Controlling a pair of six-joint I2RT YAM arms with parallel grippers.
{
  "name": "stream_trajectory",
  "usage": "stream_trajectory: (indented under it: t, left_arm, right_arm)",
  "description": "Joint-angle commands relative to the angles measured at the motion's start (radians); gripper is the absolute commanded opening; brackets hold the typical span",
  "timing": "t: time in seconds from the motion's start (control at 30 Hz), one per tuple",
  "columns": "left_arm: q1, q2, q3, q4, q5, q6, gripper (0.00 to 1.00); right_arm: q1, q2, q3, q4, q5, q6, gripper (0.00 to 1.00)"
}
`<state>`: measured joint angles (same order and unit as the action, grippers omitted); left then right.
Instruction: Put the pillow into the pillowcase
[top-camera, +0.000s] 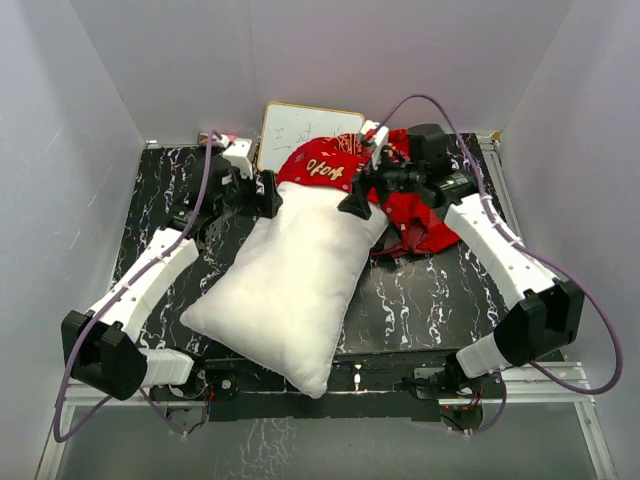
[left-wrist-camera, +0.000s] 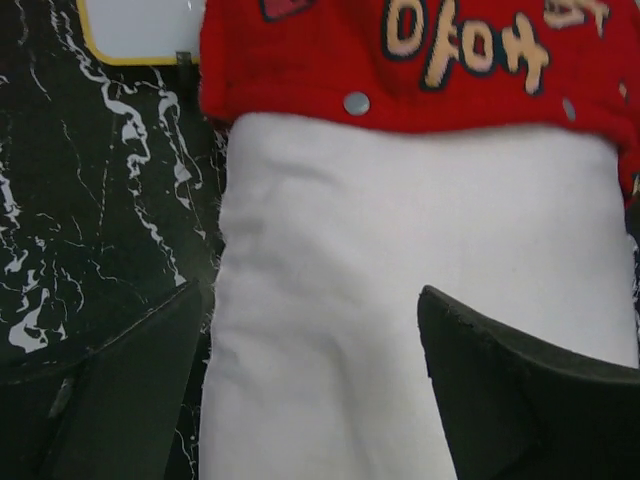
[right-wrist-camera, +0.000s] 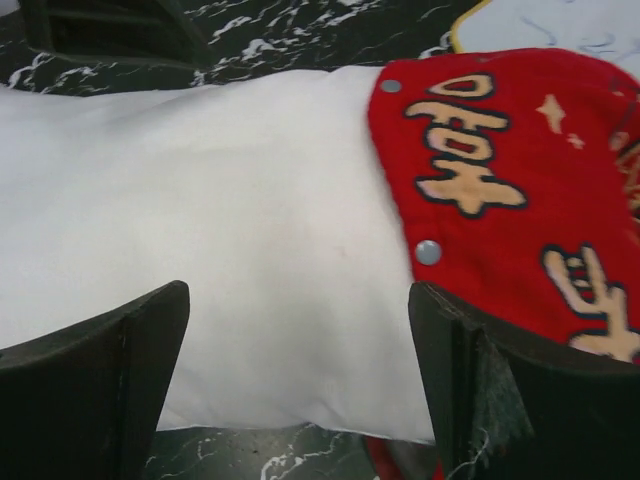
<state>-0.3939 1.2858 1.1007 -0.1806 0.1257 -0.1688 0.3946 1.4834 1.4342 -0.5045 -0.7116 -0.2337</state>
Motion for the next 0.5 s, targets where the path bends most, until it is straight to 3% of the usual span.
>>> stream_trajectory:
  t: [0.0, 0.13, 0.3, 0.4, 0.47]
  left_arm:
    - [0.010, -0.013, 0.190, -0.180, -0.055, -0.097, 0.88]
    - [-0.017, -0.014, 0.308, -0.309, 0.083, -0.121, 0.86]
    - [-0.387, 0.165, 0.532, -0.672, -0.241, -0.042, 0.90]
    - [-0.552, 0.224, 0.557, -0.727, -0.424, -0.053, 0.95]
    - [-0.605, 0.251, 0.545, -0.696, -0.491, -0.054, 0.97]
  right_arm:
    - [-0.081, -0.126, -0.024, -0.031, 0.045, -0.141, 1.00]
    - [-0.146, -0.191, -0.166, -0.044, 0.226, -0.145, 0.99]
    - [-0.198, -0.231, -0.326, 0.001, 0.396, -0.108, 0.99]
    - [-0.203, -0.221, -0.383, 0.042, 0.439, -0.084, 0.99]
    - [-0.205, -0.198, -0.402, 0.075, 0.461, -0.062, 0.99]
